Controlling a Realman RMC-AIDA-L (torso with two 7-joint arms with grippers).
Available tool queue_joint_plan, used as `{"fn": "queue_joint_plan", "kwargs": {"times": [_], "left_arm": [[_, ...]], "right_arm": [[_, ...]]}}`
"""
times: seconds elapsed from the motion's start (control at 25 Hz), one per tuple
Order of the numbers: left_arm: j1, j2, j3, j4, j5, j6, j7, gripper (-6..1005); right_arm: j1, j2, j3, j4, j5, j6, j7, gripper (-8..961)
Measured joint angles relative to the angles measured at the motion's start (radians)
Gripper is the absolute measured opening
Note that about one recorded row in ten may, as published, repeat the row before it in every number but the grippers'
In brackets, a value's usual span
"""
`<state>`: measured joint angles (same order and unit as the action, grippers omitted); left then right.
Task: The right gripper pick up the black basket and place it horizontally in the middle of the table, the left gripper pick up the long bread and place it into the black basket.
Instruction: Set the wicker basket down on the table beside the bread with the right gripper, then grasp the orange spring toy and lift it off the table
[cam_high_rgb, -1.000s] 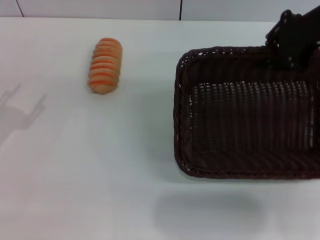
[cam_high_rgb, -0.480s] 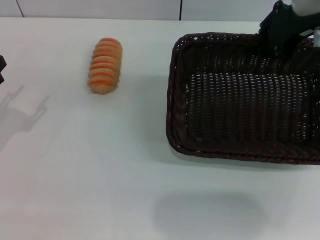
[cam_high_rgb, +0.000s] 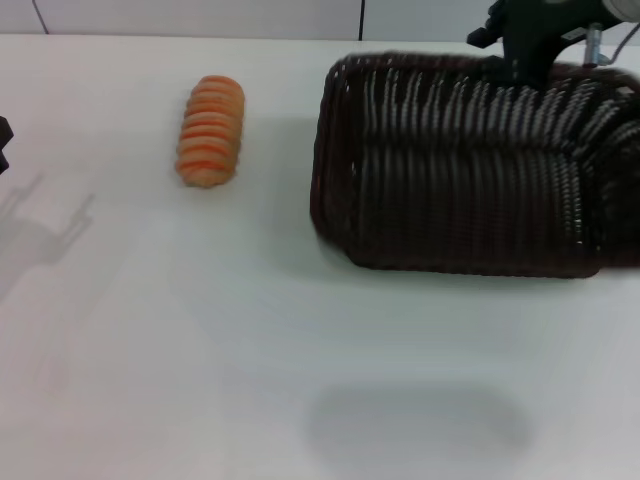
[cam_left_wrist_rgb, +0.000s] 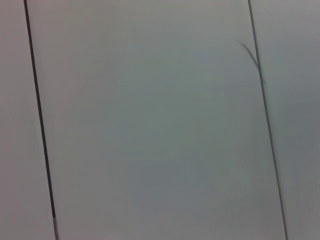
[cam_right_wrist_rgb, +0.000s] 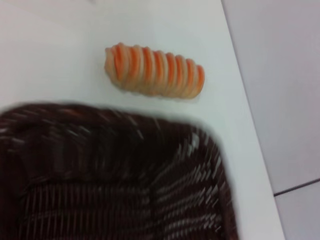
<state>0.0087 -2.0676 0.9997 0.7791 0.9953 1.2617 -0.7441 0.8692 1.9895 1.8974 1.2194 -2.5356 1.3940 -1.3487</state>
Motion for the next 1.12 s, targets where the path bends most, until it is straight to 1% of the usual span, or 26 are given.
{"fn": "queue_joint_plan", "kwargs": {"times": [0.16, 0.28, 0.36, 0.48, 0.56, 0.68, 0.76, 0.84, 0.88, 0.92, 1.0, 1.04, 1.08, 1.12], "left_arm": [[0.002, 0.000, 0.000, -0.001, 0.000, 0.004, 0.007, 733], [0.004, 0.000, 0.000, 0.002, 0.000, 0.012, 0.006, 733], [0.006, 0.000, -0.001, 0.011, 0.000, 0.018, -0.002, 733], [0.008, -0.001, 0.004, 0.023, 0.000, 0.024, -0.022, 733], [0.009, -0.001, 0.007, 0.025, 0.000, 0.025, -0.034, 732], [0.003, -0.001, 0.007, 0.025, 0.000, 0.022, -0.049, 732], [-0.003, -0.001, 0.006, 0.025, 0.000, 0.019, -0.062, 732], [-0.007, 0.000, 0.000, 0.026, 0.000, 0.020, -0.075, 732], [-0.009, 0.001, -0.005, 0.027, 0.000, 0.020, -0.080, 732], [-0.010, 0.001, -0.006, 0.028, 0.000, 0.020, -0.081, 732], [-0.013, 0.002, -0.009, 0.038, 0.003, 0.013, -0.083, 732], [-0.014, 0.003, -0.007, 0.044, 0.004, 0.008, -0.084, 731], [-0.014, 0.003, -0.005, 0.051, 0.005, 0.000, -0.084, 731], [-0.014, 0.003, -0.003, 0.059, 0.009, -0.007, -0.085, 731]], "right_arm": [[0.023, 0.006, -0.034, -0.034, 0.000, -0.035, -0.001, 267], [0.029, 0.011, -0.058, -0.011, -0.003, -0.050, 0.022, 277], [0.026, 0.014, -0.065, 0.055, -0.020, -0.053, 0.072, 277], [-0.028, 0.019, -0.046, 0.219, -0.049, -0.048, 0.174, 277], [-0.093, 0.030, 0.007, 0.353, -0.026, -0.042, 0.233, 277], [-0.224, 0.070, 0.144, 0.539, 0.097, -0.034, 0.271, 277], [-0.316, 0.087, 0.200, 0.631, 0.180, -0.034, 0.290, 277], [-0.421, 0.091, 0.222, 0.709, 0.271, -0.055, 0.316, 277], [-0.548, 0.091, 0.226, 0.776, 0.371, -0.097, 0.340, 277], [-0.548, 0.091, 0.226, 0.776, 0.371, -0.097, 0.340, 277], [-0.668, 0.090, 0.228, 0.810, 0.491, -0.147, 0.352, 277], [-0.767, 0.090, 0.236, 0.809, 0.611, -0.188, 0.344, 277], [-0.767, 0.090, 0.236, 0.809, 0.611, -0.188, 0.344, 277], [-0.819, 0.091, 0.237, 0.802, 0.667, -0.206, 0.325, 277]]}}
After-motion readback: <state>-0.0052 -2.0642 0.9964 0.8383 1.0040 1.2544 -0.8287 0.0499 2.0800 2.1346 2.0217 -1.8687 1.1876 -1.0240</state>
